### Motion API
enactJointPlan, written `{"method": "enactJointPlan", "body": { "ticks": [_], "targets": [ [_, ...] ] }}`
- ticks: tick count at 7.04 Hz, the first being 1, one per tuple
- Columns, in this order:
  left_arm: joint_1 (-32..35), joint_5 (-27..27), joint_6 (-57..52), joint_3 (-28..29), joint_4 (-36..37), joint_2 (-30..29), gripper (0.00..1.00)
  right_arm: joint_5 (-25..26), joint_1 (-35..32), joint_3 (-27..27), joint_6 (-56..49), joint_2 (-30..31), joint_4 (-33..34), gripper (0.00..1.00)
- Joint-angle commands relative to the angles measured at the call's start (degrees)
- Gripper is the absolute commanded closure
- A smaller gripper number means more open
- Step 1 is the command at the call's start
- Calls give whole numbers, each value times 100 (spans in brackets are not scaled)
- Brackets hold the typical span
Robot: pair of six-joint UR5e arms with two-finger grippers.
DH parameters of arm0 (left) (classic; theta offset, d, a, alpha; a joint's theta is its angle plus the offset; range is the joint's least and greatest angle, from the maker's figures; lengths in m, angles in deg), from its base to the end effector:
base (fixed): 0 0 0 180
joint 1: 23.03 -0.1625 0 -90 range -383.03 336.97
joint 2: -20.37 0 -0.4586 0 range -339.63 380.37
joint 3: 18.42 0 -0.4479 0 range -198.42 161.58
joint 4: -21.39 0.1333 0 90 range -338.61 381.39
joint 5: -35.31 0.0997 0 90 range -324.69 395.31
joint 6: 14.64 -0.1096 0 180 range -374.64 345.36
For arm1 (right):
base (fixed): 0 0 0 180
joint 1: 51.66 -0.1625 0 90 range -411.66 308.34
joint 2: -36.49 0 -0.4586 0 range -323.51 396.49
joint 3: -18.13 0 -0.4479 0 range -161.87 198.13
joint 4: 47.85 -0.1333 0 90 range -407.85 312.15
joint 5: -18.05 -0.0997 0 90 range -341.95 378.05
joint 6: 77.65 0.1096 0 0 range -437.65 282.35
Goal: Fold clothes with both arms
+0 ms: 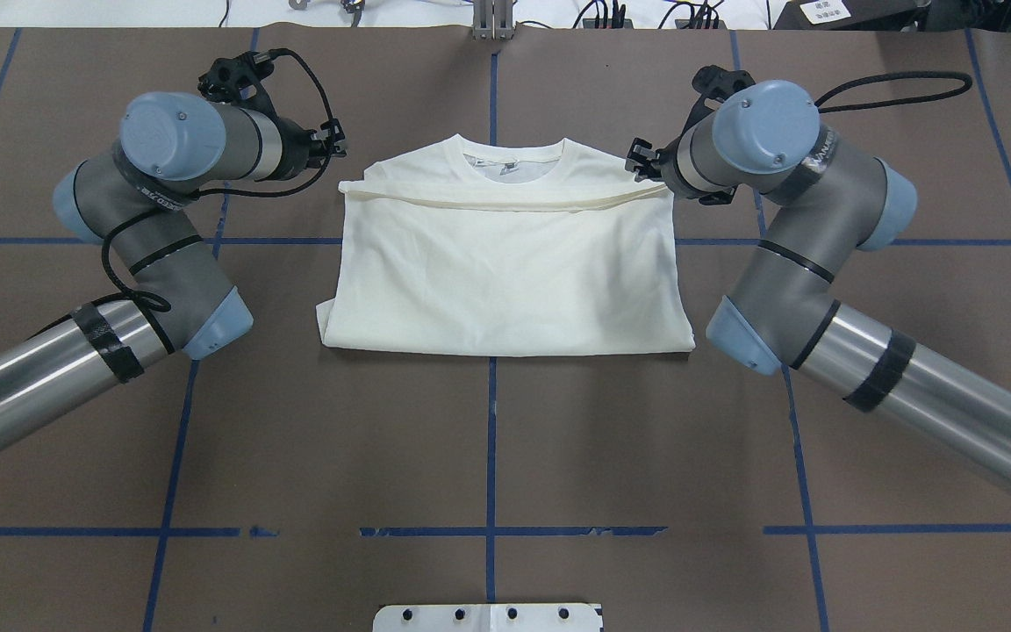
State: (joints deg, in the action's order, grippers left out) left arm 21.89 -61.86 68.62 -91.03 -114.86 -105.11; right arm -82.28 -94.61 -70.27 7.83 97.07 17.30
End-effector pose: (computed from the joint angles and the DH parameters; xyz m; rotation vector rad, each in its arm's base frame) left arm 0.5055 -0.6730 0.3541 0.3931 1.0718 -0.5234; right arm -0.4844 -0.6062 0.3390 0.2186 -0.9184 0.5382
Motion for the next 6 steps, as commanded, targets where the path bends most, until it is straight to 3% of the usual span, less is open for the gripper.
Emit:
{"method": "enactJointPlan", "body": {
  "ticks": [1, 3, 6],
  "targets": [
    [26, -3, -2, -17, -68, 32, 53, -119, 582, -1631, 1096, 1214, -11, 27],
    [26, 6, -11, -17, -59, 59, 53, 21, 1181, -1857, 1828, 1632, -72, 23],
    [26, 14, -11, -17, -33, 68, 53, 337, 1262, -1383, 1920, 1571, -72, 24]
  ]
}}
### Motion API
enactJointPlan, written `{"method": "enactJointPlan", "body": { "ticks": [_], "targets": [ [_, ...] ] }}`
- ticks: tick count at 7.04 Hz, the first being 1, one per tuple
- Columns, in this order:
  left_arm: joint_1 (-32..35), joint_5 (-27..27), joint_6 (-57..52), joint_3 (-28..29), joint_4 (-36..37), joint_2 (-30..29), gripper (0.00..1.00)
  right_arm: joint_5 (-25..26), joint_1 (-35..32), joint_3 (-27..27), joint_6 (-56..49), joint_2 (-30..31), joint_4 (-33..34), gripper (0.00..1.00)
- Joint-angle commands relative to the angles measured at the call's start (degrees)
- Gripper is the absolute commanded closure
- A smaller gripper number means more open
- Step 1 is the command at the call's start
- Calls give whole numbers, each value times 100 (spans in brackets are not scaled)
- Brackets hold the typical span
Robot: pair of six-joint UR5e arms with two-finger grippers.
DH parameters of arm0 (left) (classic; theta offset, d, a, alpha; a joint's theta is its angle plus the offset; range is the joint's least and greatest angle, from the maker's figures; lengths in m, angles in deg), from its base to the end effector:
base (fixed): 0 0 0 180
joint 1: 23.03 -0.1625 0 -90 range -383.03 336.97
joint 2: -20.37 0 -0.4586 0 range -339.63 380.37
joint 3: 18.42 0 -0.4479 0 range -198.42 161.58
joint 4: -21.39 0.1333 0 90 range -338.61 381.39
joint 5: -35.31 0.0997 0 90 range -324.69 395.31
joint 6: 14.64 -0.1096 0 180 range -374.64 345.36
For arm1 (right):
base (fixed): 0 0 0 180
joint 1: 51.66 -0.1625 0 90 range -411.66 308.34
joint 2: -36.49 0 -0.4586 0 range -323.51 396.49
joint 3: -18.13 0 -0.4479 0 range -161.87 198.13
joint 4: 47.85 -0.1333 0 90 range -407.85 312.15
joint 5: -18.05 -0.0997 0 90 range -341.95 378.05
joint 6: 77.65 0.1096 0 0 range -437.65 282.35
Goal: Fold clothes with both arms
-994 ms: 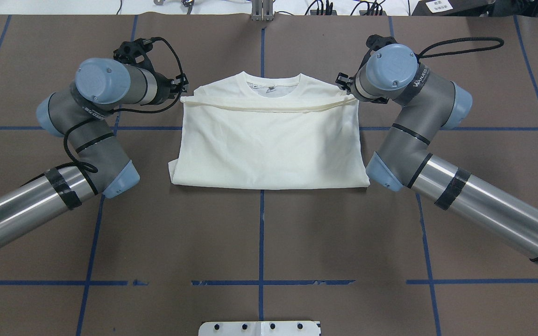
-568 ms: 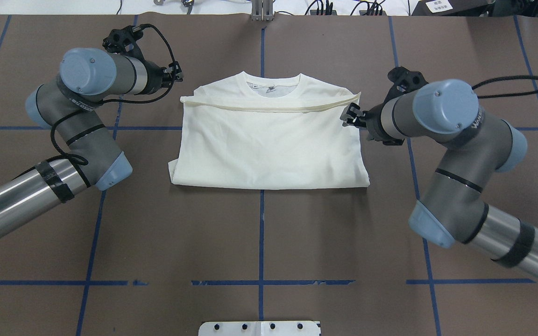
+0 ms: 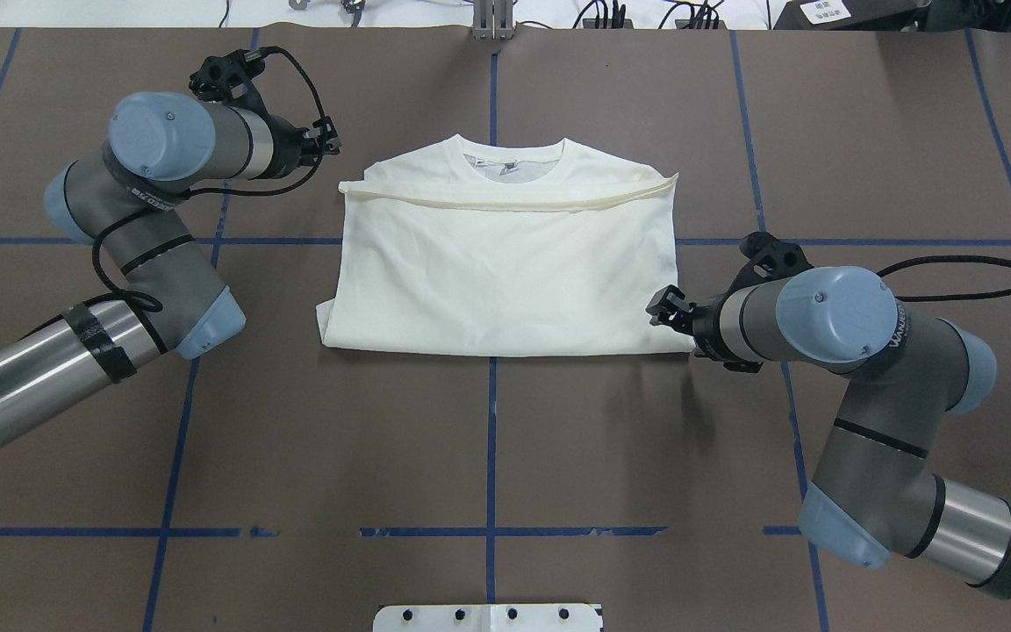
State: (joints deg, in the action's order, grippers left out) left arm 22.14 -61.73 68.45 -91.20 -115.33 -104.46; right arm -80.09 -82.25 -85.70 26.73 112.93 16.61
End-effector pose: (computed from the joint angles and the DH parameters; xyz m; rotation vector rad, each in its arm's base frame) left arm 0.5002 -0.6732 0.3607 0.3989 1.0695 -0.5260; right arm -0.5012 -0.4331 0.3881 -0.0005 -0.9503 0.6608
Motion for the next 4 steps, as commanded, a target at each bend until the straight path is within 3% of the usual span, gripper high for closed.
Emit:
{"method": "enactJointPlan", "body": {
  "ticks": [1, 2, 3, 4],
  "targets": [
    [-8, 1, 5, 0, 14, 11, 53, 189, 18, 195, 21, 20, -3, 24],
    [-8, 1, 5, 0, 14, 29, 53, 242, 18, 213, 47, -6, -3, 34],
    [-8, 1, 5, -26, 23, 38, 53, 242, 18, 205, 91, 28, -3, 72],
    [-8, 1, 5, -26, 23, 46, 53, 242, 9, 161, 92, 37, -3, 100]
  ]
}}
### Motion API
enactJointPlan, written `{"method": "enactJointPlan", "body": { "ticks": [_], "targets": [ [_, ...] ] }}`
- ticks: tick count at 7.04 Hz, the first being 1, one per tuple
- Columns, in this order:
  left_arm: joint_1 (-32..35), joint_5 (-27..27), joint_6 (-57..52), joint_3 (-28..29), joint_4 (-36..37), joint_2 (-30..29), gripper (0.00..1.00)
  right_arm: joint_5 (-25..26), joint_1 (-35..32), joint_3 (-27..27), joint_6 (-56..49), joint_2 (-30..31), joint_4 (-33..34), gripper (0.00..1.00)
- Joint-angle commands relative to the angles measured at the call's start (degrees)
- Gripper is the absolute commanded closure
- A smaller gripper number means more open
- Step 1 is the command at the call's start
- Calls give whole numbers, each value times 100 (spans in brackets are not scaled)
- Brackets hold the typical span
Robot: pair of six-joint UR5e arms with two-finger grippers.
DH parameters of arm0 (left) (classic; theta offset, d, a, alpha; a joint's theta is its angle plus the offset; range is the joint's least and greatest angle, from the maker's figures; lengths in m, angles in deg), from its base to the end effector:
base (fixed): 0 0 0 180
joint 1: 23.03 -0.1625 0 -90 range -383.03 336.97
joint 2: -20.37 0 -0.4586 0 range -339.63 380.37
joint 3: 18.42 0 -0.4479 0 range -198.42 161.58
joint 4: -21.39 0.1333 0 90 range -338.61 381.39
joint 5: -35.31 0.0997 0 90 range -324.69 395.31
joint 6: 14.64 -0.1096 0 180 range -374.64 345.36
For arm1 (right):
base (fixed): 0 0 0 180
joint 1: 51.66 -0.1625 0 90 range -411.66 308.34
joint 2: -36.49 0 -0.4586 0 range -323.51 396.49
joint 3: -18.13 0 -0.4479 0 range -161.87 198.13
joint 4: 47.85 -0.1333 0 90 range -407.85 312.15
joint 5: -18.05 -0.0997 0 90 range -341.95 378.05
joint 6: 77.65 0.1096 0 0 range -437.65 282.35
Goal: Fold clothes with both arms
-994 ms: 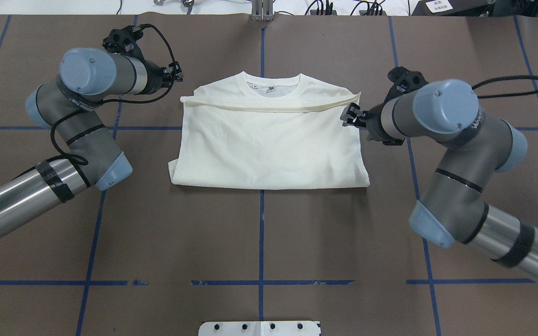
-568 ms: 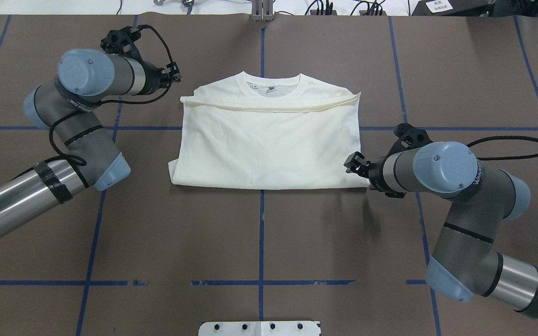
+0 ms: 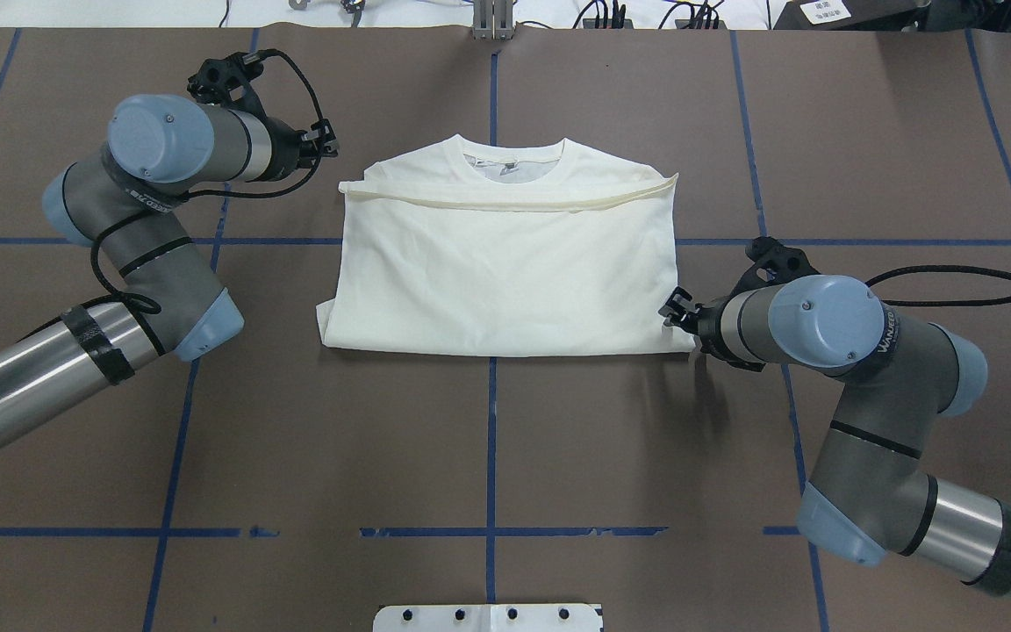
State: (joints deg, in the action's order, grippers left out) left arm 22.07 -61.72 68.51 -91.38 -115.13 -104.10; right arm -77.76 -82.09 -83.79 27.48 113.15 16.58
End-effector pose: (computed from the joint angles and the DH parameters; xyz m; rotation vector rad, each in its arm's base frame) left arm 0.4998 -0.6714 0.3646 0.3947 1.0639 -0.5272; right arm -0.5058 -0.4388 0.4092 0.0247 -0.9109 0.6959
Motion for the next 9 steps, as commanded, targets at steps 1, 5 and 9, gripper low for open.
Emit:
{"method": "enactJointPlan", "body": {
  "ticks": [1, 5, 9],
  "targets": [
    [-1, -9, 0, -156, 20, 28, 53, 9, 1, -57, 77, -11, 0, 100],
    [-132, -447, 88, -2666, 205, 1887, 47, -52, -16, -528, 324, 189, -44, 100],
    [-168, -1745, 316, -3383, 284, 2375, 43, -105, 1297, -2190, 710, 1438, -114, 100]
  ]
}}
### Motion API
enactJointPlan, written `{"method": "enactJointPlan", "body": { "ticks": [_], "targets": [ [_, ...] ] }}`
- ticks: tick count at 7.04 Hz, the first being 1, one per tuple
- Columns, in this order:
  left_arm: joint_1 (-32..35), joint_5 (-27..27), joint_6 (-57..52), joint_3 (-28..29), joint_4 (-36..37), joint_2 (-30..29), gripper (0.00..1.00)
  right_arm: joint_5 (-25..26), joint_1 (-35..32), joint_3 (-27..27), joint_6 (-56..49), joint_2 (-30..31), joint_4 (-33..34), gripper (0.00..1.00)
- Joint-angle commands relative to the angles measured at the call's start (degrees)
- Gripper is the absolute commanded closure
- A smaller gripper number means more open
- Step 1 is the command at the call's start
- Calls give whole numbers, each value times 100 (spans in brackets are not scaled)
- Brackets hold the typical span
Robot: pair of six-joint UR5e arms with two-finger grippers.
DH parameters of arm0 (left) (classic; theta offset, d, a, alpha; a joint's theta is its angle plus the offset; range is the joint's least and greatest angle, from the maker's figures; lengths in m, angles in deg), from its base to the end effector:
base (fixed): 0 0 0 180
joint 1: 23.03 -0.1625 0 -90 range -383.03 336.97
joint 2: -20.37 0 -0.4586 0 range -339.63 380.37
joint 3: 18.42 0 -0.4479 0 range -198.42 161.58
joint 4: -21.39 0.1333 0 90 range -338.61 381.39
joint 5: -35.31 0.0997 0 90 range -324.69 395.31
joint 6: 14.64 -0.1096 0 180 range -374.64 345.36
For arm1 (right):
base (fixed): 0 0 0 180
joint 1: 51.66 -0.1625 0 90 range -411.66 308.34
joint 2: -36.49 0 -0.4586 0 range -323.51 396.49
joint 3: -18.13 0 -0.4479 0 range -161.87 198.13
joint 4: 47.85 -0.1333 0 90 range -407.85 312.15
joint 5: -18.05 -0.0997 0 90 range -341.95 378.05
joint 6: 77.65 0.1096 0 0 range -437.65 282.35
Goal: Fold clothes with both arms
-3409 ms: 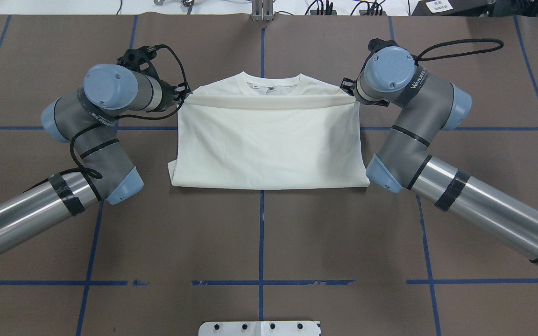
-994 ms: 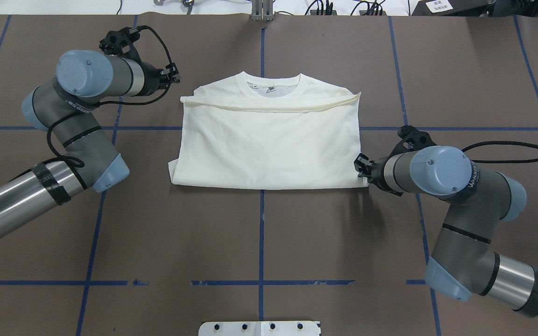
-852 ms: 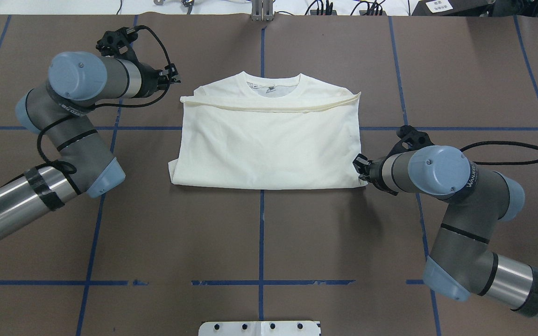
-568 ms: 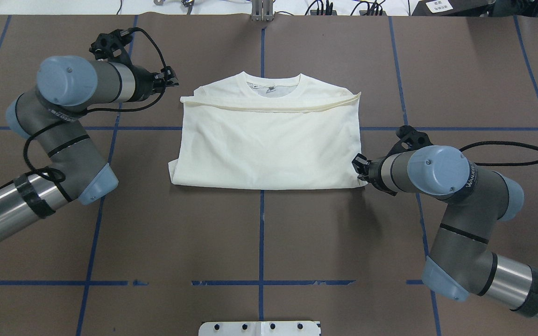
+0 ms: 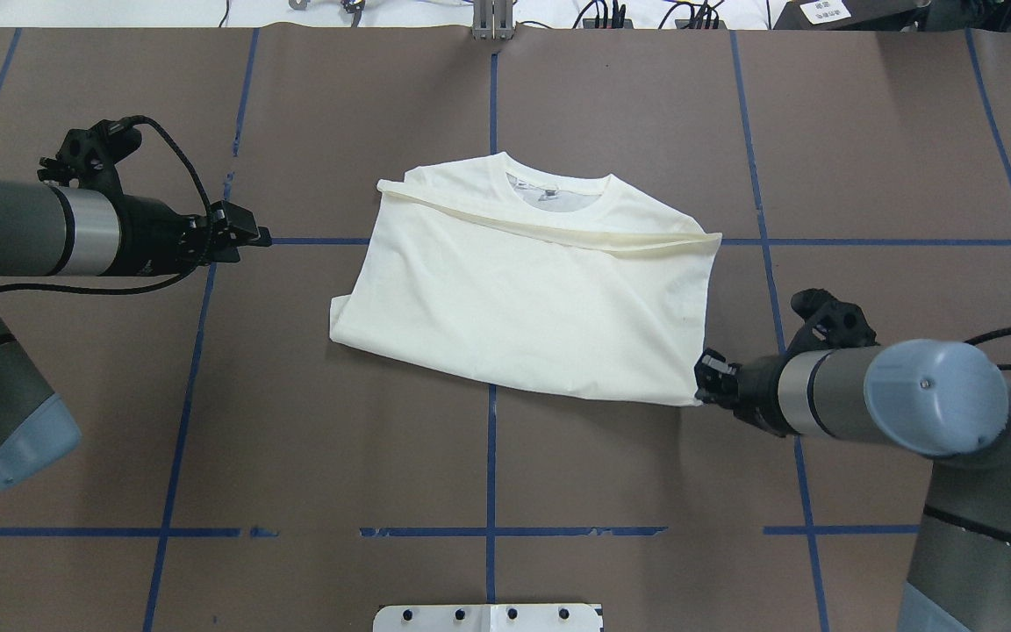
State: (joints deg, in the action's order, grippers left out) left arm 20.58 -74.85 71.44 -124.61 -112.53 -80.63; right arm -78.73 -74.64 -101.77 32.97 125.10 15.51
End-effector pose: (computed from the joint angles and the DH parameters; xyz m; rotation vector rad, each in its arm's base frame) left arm 0.3798 -0.4937 0.3470 0.2163 1.2525 -0.3796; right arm -0.4493 -0.3213 0.3616 -0.0889 -1.0309 0.6337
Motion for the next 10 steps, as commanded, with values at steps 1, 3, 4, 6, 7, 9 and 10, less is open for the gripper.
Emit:
{"method": "enactJointPlan", "body": {
  "ticks": [1, 3, 4, 6, 7, 9, 10],
  "targets": [
    [-54, -741, 41, -156, 24, 19, 43, -25, 1080, -847, 161, 645, -8, 100],
    [-657, -779, 714, -62, 41, -243, 43, -533, 1873, -1264, 161, 903, -8, 100],
    [-948, -727, 1161, 35, 180, -410, 42, -709, 2094, -1273, 161, 956, -8, 100],
    [-1407, -717, 1490, 343, 217, -735, 37, -720, 2429, -1308, 170, 974, 1, 100],
    [-1486, -656, 1500, 474, 217, -850, 36, -711, 2499, -1308, 170, 983, 1, 90],
    [-1539, -480, 1491, 878, 217, -1061, 37, -641, 2439, -1308, 179, 983, 1, 1],
    [-1557, -489, 1500, 915, 217, -1062, 38, -667, 1899, -1334, 161, 922, 1, 0]
  ]
}}
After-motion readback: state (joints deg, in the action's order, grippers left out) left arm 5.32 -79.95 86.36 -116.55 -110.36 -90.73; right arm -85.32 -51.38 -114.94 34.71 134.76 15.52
